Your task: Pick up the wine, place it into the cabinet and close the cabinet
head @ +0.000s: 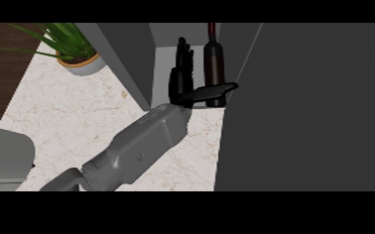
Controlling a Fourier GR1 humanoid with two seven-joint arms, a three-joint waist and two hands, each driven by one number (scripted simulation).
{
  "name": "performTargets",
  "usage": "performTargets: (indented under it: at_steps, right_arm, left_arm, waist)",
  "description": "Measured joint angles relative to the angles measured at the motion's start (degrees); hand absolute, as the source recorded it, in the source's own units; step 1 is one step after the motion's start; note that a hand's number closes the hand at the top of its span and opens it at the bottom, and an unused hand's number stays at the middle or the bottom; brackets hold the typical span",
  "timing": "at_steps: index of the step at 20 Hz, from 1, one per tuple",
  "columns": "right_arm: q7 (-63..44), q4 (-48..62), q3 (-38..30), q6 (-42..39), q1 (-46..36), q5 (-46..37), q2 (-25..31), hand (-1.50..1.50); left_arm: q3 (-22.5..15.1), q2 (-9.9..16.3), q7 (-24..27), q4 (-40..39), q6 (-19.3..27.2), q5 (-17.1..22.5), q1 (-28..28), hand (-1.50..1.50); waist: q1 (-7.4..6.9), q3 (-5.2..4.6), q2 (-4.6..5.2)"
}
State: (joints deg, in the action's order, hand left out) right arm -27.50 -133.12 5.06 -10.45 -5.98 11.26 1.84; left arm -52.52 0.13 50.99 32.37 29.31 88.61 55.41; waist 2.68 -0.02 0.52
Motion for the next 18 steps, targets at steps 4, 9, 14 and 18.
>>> performTargets:
  at_steps: [4,9,14,18]
  right_arm:
    - [-0.84,-2.19,0.18,0.38,1.54,-0.25,0.09,-1.50]
    - [-1.32,-2.20,0.00,1.19,1.13,-0.84,-0.03,-1.50]
    - [-3.69,-3.02,-0.19,2.72,-0.32,-1.41,0.12,-1.50]
    - [-2.13,-2.66,-0.38,1.83,0.99,-1.40,0.38,-1.50]
  left_arm:
    - [-0.35,-0.01,1.12,2.23,0.50,-1.93,-2.10,-1.50]
    - [-0.28,0.01,2.27,5.69,1.46,-4.55,-5.53,-1.50]
    - [0.91,0.87,2.17,10.81,2.08,-9.93,-10.20,-1.50]
    - [1.15,2.95,1.08,16.44,2.36,-14.50,-14.13,-1.50]
  waist:
    - [-0.87,0.01,-0.26]
    - [-1.58,0.01,-0.38]
    - [-2.44,0.02,-0.58]
    - [-2.68,0.01,-0.63]
